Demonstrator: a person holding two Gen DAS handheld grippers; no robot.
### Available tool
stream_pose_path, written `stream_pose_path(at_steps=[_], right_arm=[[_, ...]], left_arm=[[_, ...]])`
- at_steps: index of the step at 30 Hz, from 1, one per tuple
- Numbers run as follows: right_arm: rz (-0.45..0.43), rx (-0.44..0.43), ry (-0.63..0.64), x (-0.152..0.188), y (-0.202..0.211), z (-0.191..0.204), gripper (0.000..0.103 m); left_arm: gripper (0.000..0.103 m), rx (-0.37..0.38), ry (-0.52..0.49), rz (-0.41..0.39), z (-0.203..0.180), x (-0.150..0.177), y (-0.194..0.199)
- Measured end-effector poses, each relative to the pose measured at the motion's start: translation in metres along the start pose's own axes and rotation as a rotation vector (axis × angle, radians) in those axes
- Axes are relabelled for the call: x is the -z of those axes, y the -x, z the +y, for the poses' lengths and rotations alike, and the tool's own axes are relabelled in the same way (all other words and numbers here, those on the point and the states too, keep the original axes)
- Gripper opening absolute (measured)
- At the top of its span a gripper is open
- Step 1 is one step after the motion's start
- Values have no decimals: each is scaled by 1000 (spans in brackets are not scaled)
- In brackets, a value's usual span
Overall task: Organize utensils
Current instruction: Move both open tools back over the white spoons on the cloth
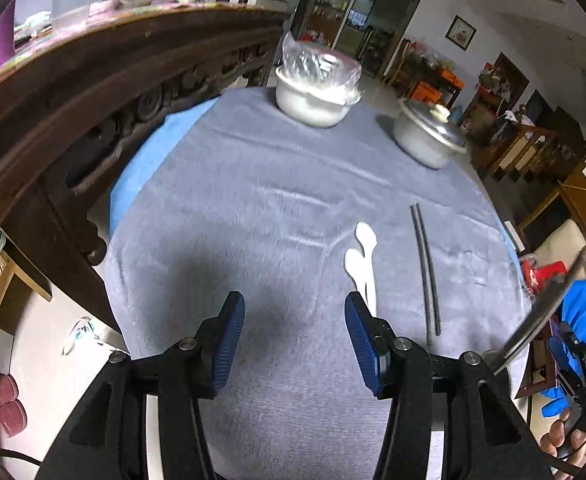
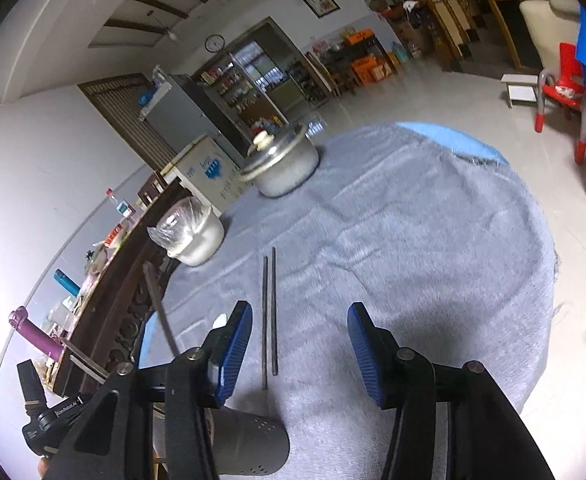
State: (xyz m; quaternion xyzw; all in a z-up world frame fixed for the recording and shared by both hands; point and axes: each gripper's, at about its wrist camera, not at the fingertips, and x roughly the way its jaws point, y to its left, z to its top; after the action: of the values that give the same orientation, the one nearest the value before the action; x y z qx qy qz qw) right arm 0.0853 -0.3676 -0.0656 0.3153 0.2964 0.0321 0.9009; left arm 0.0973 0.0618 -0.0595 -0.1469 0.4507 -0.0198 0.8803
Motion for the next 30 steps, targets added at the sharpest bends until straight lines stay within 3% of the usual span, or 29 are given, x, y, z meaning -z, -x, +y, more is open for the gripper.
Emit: stream_pose_path(at_steps=[10,30], right_arm=[[74,11,-17,8,-29,-9,53],[147,16,-28,14,-56,-16,53]], left_arm=[[53,-6,-20,81,-3,9,-32],[53,-13,-41,133,-9,11,-58]])
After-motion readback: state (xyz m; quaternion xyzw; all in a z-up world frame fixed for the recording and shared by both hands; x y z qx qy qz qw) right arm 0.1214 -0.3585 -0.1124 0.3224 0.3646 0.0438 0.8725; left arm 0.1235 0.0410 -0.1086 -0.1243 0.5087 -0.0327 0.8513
